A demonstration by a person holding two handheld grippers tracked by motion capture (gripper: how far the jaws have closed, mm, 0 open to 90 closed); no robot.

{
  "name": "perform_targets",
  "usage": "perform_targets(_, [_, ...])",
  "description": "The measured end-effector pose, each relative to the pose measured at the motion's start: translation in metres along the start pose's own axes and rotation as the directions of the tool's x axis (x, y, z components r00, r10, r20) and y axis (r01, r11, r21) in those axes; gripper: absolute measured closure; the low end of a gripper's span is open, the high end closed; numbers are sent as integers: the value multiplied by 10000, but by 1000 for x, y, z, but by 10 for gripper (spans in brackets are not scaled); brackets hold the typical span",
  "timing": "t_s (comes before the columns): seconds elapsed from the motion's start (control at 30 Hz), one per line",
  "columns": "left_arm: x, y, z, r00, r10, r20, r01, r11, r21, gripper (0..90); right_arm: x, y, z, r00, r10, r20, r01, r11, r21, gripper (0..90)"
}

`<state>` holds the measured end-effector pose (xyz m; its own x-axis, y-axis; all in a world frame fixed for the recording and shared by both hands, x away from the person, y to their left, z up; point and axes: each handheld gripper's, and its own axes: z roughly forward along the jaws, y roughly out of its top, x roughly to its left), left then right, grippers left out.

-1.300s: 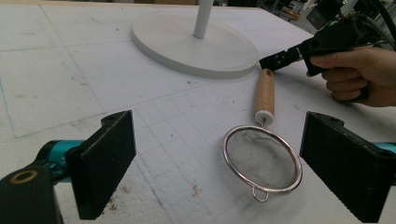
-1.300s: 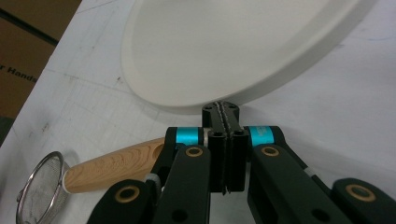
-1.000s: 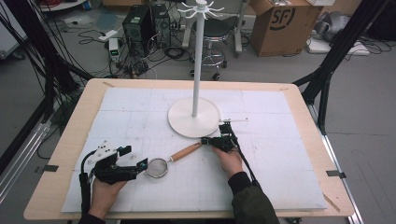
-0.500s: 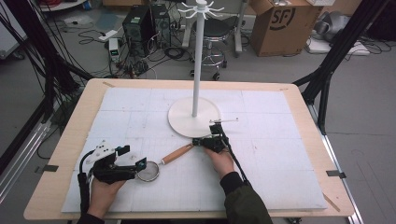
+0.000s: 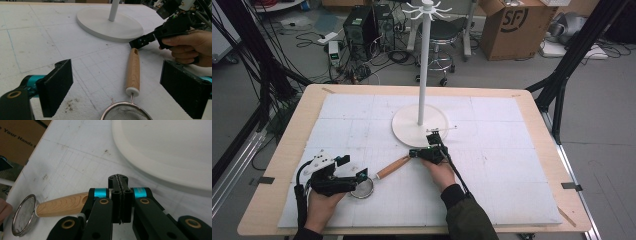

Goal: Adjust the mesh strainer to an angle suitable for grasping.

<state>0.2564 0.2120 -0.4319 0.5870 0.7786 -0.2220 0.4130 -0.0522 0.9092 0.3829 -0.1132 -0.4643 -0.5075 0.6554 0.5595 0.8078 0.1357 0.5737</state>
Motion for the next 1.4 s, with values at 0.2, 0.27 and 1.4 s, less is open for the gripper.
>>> perform_targets(0.2, [0,0,0,10000,-10,9,10,10000,-4,119,4,1,5,10000,30,-79,-30,10000,36,900])
perform_targets(0.27, [0,0,0,10000,-16,34,16,10000,23,120,5,1,6,9999,51,-98,-50,10000,52,900])
perform_targets(1.4, [0,0,-1,10000,-42,0,42,10000,18,123,20,6,23,9994,-290,-183,293,9995,152,898])
